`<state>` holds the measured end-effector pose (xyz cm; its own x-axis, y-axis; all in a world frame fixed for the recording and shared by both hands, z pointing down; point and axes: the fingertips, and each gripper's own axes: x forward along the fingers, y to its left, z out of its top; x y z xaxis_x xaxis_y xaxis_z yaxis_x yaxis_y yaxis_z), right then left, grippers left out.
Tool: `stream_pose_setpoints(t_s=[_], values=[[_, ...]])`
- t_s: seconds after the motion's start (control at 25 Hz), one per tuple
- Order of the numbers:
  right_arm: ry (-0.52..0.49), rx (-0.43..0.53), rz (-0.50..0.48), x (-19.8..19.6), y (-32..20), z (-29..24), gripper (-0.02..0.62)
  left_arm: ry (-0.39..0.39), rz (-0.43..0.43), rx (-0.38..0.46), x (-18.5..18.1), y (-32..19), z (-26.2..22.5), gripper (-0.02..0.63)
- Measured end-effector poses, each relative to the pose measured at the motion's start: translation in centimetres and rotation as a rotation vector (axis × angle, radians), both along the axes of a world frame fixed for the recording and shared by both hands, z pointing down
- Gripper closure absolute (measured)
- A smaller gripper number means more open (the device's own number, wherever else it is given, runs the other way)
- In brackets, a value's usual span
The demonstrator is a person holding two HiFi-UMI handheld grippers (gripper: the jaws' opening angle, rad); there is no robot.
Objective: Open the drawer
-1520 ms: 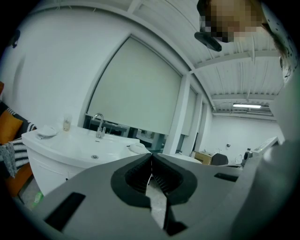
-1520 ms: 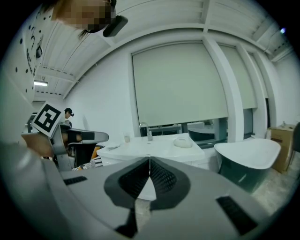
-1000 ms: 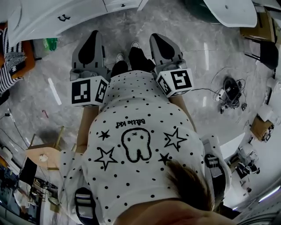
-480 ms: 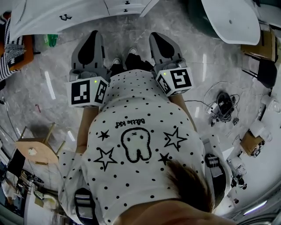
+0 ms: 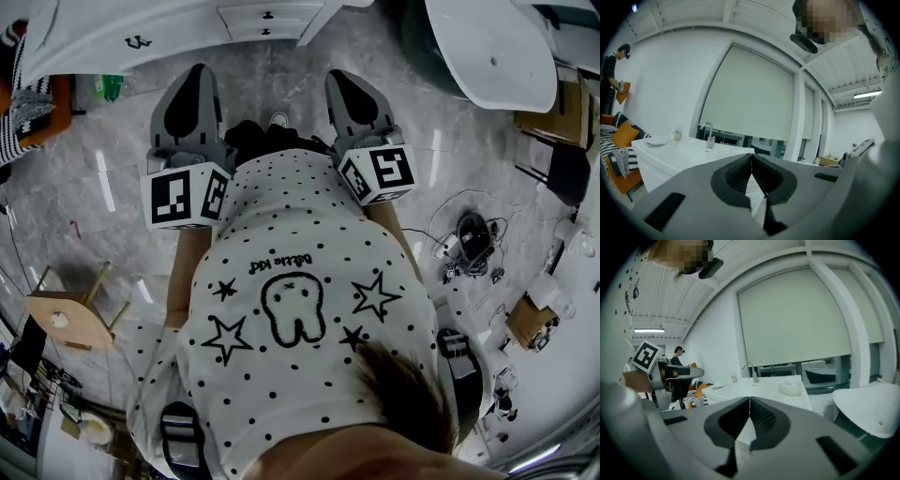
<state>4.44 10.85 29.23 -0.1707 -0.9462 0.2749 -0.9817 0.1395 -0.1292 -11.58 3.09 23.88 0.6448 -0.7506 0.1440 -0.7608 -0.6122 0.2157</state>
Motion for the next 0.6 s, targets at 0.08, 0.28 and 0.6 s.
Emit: stream_pose_setpoints(t_s=[0.08,0.28,0.6], values=[[-0.002,-0.002,-0.005,0.3,0.2,0.2,0.581,-0.002,-0.005,-0.003,0.2,0.3,0.2,0.601],[-0.004,0.0,0.007,1.0,1.0,0.2,0.581,-0.007,0.0,-0.017,0.7,1.0,0.6,0.601],[-0.014,0.003,0.036,2.3,1.1,0.2,0.581,-0.007,0.019,-0.002,2.1,0.3,0.0,0.601]])
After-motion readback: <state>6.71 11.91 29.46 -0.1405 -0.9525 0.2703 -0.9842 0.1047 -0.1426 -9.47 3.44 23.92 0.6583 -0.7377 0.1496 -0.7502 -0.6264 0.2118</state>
